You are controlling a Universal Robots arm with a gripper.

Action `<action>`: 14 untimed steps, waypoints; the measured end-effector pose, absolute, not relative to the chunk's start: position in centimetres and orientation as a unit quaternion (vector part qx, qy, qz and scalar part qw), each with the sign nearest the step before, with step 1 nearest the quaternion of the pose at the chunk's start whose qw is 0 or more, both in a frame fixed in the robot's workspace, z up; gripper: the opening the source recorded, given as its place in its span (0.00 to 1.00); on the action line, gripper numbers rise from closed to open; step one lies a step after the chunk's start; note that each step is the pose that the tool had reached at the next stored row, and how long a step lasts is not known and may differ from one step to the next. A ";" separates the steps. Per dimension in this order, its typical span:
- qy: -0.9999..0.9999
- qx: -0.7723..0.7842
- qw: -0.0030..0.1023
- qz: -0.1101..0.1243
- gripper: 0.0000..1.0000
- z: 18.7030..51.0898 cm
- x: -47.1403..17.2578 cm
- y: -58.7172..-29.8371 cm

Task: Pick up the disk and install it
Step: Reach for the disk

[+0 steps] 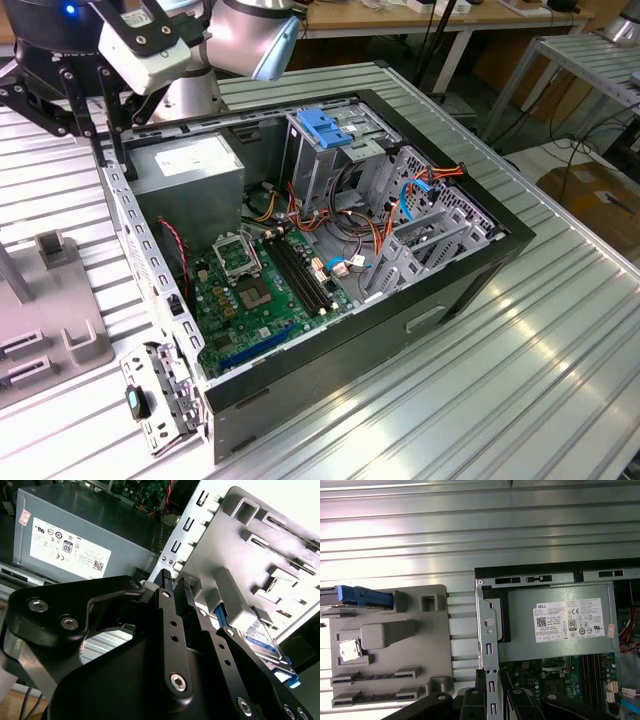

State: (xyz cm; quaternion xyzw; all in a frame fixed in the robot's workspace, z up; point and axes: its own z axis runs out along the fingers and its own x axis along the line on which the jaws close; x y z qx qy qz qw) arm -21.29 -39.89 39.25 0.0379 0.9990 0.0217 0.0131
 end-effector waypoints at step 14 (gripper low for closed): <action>0.999 0.038 0.013 0.022 0.24 39.2 -21.7 -39.9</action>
